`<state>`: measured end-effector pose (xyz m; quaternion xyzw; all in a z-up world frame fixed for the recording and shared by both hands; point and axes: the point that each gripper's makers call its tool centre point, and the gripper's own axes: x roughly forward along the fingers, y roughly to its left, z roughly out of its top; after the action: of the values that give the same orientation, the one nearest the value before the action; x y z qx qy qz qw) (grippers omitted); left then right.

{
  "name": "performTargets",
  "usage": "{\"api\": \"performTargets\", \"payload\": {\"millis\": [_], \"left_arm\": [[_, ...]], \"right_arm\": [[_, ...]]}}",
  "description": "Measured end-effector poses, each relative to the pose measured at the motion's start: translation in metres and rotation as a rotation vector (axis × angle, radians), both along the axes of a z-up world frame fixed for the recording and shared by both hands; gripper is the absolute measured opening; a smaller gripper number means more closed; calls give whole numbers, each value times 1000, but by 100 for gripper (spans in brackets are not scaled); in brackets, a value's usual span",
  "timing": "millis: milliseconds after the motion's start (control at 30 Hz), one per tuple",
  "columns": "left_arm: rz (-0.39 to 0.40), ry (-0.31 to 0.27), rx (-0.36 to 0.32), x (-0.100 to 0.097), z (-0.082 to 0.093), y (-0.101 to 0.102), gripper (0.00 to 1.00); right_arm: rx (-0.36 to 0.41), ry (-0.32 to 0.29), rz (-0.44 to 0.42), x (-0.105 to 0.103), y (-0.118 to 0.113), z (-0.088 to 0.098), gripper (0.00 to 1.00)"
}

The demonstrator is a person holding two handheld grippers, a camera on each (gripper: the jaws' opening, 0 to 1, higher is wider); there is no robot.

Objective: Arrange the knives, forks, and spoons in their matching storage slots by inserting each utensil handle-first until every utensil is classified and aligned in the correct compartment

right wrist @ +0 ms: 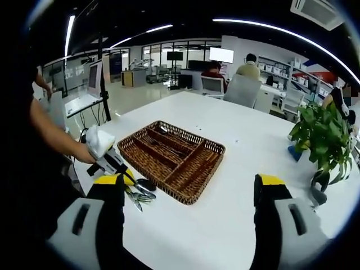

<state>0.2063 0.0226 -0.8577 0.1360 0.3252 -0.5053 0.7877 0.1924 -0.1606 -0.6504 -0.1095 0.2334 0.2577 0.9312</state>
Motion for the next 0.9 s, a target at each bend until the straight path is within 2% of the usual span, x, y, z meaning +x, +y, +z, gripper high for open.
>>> {"api": "performTargets", "payload": {"millis": [267,367,467,567,667,800,900], "left_arm": [[-74,-29,24,-4,10,6,2],[-91,-35,8,-3,12,5,2],[-133,-79,52,2,11,8,2],[-139,-90,79,11,5,13,2],[-213,-138,145,8,-4,15,2],[-195,-124,115,12,-6,13,3],[-186,-92,100,11,-6,11,3]], "right_arm": [[1,-3,2,0,2,1,99],[-2,-3,5,1,3,1,99],[-2,-3,8,1,4,1,99],[-6,-1,11,0,5,1,99],[-10,1,11,-1,6,1,99],[-11,1,9,-2,6,1,99],[-17,4,4,-4,4,0,99]]}}
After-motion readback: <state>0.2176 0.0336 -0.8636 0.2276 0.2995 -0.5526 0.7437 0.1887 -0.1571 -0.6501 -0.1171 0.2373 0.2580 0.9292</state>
